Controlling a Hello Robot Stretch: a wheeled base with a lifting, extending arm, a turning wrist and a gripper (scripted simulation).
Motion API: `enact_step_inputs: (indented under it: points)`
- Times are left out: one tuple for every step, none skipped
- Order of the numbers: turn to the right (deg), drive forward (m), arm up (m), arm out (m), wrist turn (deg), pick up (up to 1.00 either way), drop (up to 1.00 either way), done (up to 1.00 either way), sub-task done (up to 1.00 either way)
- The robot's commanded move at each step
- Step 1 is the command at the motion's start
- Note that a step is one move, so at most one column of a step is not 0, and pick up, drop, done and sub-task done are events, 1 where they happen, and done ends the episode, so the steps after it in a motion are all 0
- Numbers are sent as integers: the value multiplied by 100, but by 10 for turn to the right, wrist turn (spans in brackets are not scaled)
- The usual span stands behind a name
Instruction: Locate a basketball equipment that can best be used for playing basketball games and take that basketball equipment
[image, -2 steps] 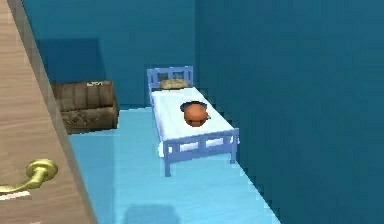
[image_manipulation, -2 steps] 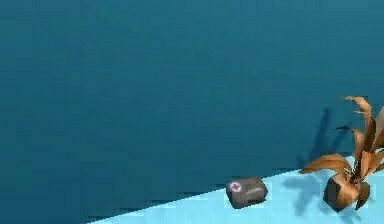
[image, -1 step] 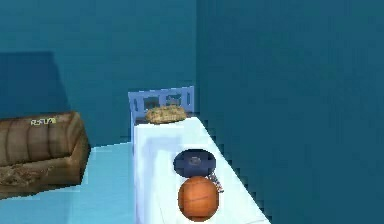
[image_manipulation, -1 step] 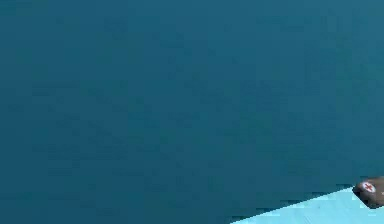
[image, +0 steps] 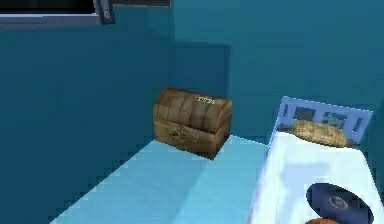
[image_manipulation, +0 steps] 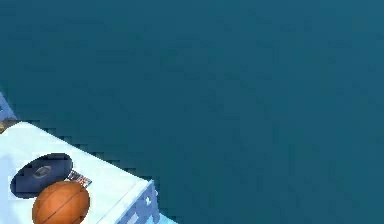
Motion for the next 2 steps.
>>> enact_step_inputs:
  points:
    - [-390, 0, 0, 0, 0, 0, 0, 0, 0]
    - [0, 0, 50, 0, 0, 0, 0, 0, 0]
